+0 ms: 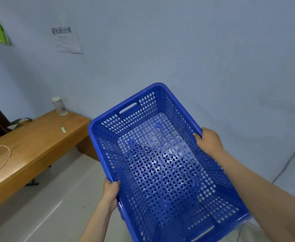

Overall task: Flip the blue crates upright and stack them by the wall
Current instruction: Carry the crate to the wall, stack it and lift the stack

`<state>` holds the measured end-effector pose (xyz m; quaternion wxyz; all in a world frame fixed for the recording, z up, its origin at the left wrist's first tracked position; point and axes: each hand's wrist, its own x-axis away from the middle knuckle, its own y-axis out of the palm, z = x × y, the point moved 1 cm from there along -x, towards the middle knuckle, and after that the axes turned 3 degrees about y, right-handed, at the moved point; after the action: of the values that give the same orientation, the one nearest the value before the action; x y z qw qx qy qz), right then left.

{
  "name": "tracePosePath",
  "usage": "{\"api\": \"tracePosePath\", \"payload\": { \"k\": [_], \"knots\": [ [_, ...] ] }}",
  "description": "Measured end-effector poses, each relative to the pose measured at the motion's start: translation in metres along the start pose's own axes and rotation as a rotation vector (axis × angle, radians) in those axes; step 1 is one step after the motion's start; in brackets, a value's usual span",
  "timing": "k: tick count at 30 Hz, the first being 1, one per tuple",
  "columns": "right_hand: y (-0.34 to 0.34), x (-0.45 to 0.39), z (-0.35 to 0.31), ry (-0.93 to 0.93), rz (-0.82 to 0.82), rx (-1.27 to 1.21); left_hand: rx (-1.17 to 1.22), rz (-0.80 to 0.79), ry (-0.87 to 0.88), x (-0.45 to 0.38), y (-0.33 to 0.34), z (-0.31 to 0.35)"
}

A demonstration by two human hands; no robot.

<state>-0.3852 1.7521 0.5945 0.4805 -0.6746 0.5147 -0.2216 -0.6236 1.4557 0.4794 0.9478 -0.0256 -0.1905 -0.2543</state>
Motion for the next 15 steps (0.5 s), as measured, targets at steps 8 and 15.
{"api": "tracePosePath", "payload": {
  "k": [8, 15],
  "knots": [
    [0.044, -0.065, -0.039, -0.212, -0.102, 0.176, -0.05, -0.092, -0.272, -0.05, -0.014, -0.047],
    [0.086, -0.107, -0.064, -0.34, -0.234, 0.286, 0.131, -0.068, -0.455, -0.055, -0.002, -0.078]
  ]
}}
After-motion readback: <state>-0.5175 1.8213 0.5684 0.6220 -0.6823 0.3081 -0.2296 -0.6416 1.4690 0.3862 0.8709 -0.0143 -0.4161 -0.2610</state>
